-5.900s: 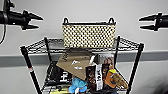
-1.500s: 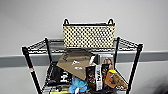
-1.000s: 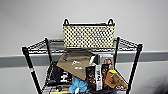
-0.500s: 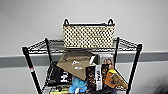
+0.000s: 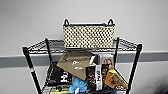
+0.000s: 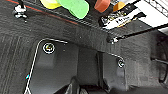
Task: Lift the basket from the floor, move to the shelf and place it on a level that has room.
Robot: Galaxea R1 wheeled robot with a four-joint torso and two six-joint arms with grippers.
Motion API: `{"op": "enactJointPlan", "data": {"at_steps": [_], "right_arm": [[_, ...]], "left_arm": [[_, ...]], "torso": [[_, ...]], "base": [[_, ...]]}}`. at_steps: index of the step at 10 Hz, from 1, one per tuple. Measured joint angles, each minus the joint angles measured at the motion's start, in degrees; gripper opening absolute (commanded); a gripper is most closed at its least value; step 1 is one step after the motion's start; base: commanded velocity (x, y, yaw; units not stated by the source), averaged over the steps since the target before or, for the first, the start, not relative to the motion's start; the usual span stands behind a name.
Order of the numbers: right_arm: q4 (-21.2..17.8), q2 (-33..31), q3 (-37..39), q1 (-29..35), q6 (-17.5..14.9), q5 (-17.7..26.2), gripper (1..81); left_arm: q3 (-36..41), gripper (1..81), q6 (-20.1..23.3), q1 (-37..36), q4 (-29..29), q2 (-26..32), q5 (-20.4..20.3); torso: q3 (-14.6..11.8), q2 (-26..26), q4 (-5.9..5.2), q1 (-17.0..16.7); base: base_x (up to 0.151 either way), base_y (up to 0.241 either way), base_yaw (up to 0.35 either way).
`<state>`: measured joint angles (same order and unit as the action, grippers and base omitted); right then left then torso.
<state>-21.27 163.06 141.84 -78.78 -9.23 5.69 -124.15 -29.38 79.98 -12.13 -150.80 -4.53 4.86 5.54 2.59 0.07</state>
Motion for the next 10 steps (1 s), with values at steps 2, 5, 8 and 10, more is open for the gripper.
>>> {"op": "enactJointPlan", "data": {"at_steps": [2, 5, 8, 10], "right_arm": [[1.21, 0.52, 1.49, -1.93, -0.2, -0.22, 81.1], [2.04, 4.72, 6.46, -3.08, -0.27, -1.68, 81.1], [2.29, 7.01, 10.18, -3.22, -0.39, -2.34, 81.1], [2.6, 8.52, 10.37, -3.52, -0.46, -2.63, 81.1]], "left_arm": [[-5.68, 81.1, 0.02, 0.33, -0.66, -2.78, 0.05], [-13.31, 81.1, 0.04, 0.48, -2.06, -9.42, 0.07], [-19.26, 81.1, 0.02, 1.99, -3.33, -13.98, 0.38], [-24.25, 81.1, 0.04, 2.07, -4.1, -17.03, 0.43]], "torso": [[-0.02, 0.0, 0.0, 0.0], [-0.02, 0.02, 0.0, 0.0], [-0.02, 0.02, 0.0, 0.0], [-0.04, 0.02, 0.0, 0.0]], "base": [[0.0, 0.0, 0.0], [0.0, 0.0, 0.0], [0.0, 0.0, 0.0], [0.0, 0.0, 0.0]]}}
